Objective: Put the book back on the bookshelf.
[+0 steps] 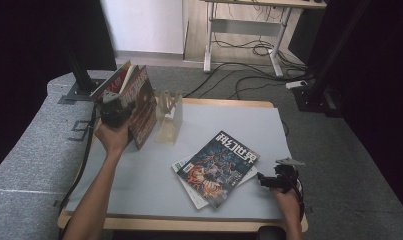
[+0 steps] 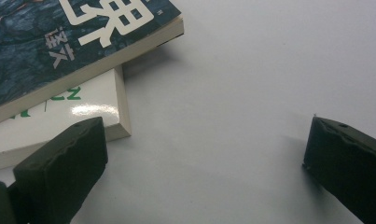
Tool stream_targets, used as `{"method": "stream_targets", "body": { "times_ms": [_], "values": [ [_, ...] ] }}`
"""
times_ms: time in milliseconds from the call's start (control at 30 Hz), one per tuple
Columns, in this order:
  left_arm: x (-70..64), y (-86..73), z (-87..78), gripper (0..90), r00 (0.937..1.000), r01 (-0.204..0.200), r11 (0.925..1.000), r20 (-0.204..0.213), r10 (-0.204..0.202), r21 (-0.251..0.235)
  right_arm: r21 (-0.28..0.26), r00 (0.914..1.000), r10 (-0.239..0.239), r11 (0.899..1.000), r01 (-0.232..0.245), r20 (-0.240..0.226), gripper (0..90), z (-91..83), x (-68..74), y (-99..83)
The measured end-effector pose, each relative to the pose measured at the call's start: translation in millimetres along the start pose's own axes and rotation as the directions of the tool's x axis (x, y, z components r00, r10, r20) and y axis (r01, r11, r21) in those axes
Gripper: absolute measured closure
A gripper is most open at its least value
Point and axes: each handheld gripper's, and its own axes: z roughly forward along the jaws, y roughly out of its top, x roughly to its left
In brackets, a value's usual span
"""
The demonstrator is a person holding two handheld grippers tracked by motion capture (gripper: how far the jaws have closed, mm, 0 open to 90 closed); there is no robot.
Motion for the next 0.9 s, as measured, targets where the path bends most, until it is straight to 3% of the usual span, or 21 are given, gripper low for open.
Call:
{"method": "stream_targets", "body": {
  "times_ms": [233,400,467,667,900],
  "values": [
    [2.6,-5.2,4.2,84.3,1.0000,0.005,1.0000,0.008,-0.005,-0.008,-0.001,1.0000,0.001,1.000,-0.001,0.000,0.0,0.1,0.1,0.0],
    [6.9,-5.3,4.0,81.3,0.9997,0.014,0.9998,0.017,-0.014,0.013,0.000,1.0000,0.000,1.000,0.000,0.000,0.0,0.0,0.0,0.0],
    [6.5,-6.3,4.3,73.4,0.9999,0.001,0.9997,0.017,-0.001,0.023,0.000,1.0000,0.000,1.000,0.000,0.000,0.0,0.0,0.0,0.0],
    [3.9,-8.3,2.4,65.4,0.9995,-0.029,0.9987,0.012,0.028,0.043,-0.001,1.0000,0.000,1.000,0.000,0.000,0.0,0.1,0.0,-0.1],
    [1.1,-8.1,-4.6,55.2,0.9983,-0.044,0.9977,0.041,0.042,0.051,0.000,1.0000,0.000,1.000,0.000,0.000,0.0,0.0,0.0,0.0]
  ]
}}
